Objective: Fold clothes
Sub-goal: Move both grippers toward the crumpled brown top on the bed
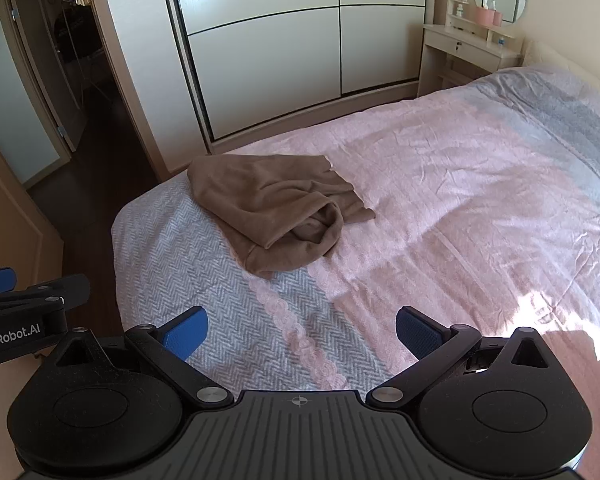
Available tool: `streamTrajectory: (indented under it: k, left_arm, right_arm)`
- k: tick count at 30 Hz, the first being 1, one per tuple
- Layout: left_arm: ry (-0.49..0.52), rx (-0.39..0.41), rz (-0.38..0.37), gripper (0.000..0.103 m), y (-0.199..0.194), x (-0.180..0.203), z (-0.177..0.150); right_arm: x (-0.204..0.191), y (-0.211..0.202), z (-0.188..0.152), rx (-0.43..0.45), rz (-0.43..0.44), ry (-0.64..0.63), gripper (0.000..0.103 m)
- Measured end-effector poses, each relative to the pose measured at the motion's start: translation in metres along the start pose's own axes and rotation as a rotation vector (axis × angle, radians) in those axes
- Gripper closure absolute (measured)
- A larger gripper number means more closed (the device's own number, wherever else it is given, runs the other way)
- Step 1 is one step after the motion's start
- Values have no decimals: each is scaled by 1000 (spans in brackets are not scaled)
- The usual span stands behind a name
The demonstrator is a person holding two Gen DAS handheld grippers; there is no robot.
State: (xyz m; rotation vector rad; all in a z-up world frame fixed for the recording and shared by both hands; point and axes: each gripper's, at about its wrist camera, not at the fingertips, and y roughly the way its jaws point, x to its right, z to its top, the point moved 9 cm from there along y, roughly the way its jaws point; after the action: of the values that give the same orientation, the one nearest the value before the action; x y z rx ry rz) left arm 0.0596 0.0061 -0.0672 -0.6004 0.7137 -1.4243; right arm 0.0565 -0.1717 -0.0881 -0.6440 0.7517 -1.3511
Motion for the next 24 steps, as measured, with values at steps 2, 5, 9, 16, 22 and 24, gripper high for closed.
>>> streamTrajectory:
  k: [2, 5, 9, 16, 22, 24]
  left_arm:
    - [0, -1, -3, 23, 0, 0, 0]
    - [1, -1, -6, 23, 0, 1, 0]
    - [4, 0, -6, 23, 1, 0, 1]
    - [-1, -3, 6, 23, -2, -2, -2]
    - [-1, -2, 7, 23, -7, -5, -4]
    - [0, -4, 5, 23, -7, -7, -3]
  right_arm:
    - [0, 0, 0, -1, 0, 0, 1]
    - [1, 1, 0, -3, 1, -1, 1]
    - [1, 2, 0, -5, 1, -1, 1]
    - [-3, -2, -1, -4, 8, -3, 1]
    - [-8, -2, -1, 3, 12, -5, 1]
    - [-7, -2, -3, 5, 12, -4, 1]
